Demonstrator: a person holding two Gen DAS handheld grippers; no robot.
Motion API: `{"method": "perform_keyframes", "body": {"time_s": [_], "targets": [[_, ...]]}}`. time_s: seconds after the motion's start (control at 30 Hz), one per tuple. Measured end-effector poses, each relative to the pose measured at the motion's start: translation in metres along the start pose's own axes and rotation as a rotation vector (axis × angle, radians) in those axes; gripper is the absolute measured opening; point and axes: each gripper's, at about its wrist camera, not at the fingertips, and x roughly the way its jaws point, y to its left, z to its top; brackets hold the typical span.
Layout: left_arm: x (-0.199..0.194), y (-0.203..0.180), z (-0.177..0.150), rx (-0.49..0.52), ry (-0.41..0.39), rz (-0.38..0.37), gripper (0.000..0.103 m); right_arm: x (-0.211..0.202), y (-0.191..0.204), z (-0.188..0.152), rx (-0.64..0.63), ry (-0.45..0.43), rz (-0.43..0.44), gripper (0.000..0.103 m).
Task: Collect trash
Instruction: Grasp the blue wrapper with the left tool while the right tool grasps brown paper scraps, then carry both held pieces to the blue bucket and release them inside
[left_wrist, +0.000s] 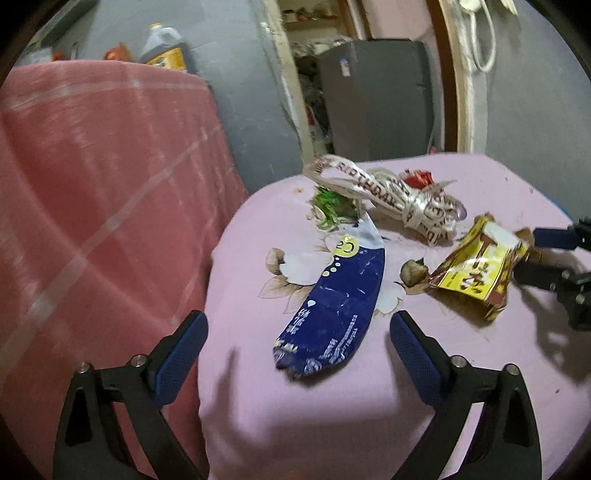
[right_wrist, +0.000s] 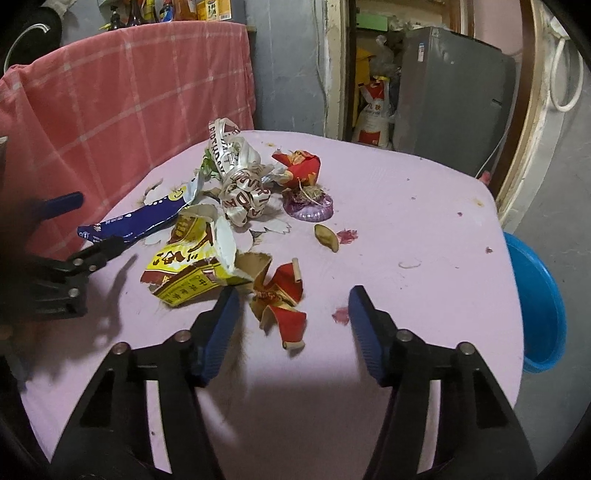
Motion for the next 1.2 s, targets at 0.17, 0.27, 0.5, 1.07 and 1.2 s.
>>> {"method": "perform_keyframes", "body": {"time_s": [0.17, 0.27, 0.5, 1.07, 1.2], "targets": [[0.018, 0.001, 0.002, 0.030, 0.050, -0.031, 0.079, 0.003, -0.001, 0.002, -0.005, 0.000, 0.022, 0.048], [0.022, 0.002, 0.004, 0.033, 0.067, -0.068, 0.062, 0.004, -0.001, 0.002, -0.004, 0.003, 0.038, 0.040], [0.022, -0.004, 0.006, 0.018, 0.110, -0.118, 0.043, 0.001, -0.002, -0.002, 0.003, 0.006, 0.069, 0.023], [-0.037, -0.016, -0.009, -0.292, 0.130, -0.224, 0.037, -0.043, -0.012, -0.033, 0.101, -0.110, 0.106, 0.018], [-0.064, -0.026, -0.007, -0.341, 0.045, -0.245, 0.037, -0.063, -0.014, -0.036, 0.114, -0.184, 0.102, 0.018]]}}
